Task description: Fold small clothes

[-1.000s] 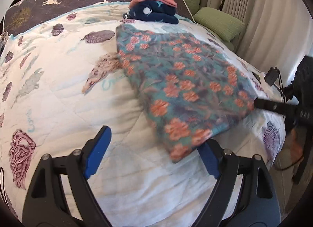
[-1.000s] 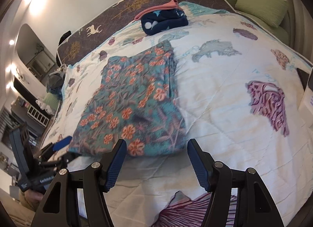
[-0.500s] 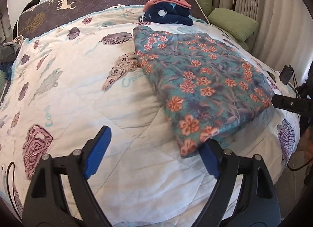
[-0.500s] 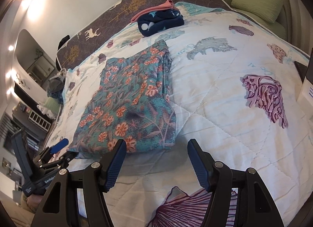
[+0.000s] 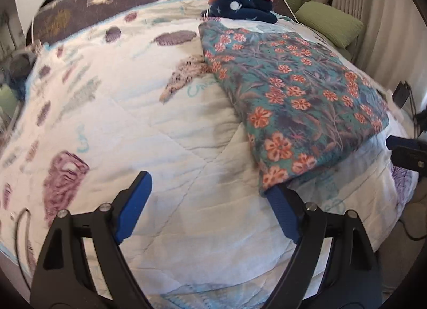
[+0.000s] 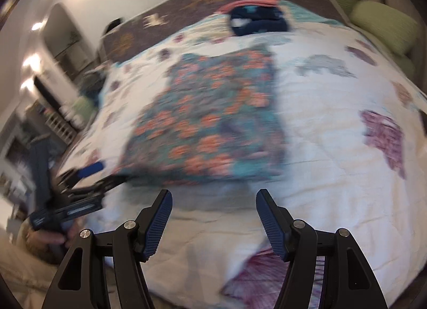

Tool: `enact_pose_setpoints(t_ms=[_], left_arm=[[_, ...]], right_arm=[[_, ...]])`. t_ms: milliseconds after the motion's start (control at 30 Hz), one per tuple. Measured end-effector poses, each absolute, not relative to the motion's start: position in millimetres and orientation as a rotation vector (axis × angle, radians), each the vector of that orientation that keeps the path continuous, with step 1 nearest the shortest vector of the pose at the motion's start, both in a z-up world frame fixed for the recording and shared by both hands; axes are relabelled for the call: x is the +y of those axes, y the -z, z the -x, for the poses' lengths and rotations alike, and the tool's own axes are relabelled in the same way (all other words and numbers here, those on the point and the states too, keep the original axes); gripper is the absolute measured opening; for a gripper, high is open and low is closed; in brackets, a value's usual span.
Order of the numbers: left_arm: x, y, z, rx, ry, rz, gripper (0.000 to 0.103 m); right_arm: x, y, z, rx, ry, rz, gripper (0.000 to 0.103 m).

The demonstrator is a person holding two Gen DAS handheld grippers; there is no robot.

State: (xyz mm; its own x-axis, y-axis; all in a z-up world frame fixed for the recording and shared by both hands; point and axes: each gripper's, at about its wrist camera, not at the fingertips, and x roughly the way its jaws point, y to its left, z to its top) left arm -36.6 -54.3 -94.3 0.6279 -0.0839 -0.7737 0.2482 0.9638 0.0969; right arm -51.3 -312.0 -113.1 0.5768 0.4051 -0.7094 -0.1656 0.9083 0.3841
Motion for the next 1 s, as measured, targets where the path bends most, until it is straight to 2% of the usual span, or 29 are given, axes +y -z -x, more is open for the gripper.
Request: enact_pose_setpoints(t_ms=[167, 367, 700, 867, 1000], left_arm=[[-46.9, 93.0, 43.3, 0.883, 0.193, -0.189, 0.086], [-17.5, 82.8, 49.8, 0.874, 0.154, -0.155, 0.086], [50.8, 63.7, 47.5, 0.795, 0.089, -0.015, 0.086], [59.7, 63.7, 39.9, 0.782, 0.099, 0.01, 0.086], [72.1, 69.7, 33.2, 0.818, 0.113, 0.084, 0.086]], right_arm=[[-279.5, 104.8, 51.5, 0.86, -0.557, -0.314, 0.067], [-226.9, 119.4, 28.0, 0.908, -0.697, -0.308, 0.067], [-170.5, 125.0, 1.6, 0.818, -0.546, -0.18, 0.067], [-152.4, 129.5, 2.9, 0.813, -0.599, -0.153, 0.079], [-146.9, 130.1, 23.0, 0.846, -0.733, -0.095, 0.079]])
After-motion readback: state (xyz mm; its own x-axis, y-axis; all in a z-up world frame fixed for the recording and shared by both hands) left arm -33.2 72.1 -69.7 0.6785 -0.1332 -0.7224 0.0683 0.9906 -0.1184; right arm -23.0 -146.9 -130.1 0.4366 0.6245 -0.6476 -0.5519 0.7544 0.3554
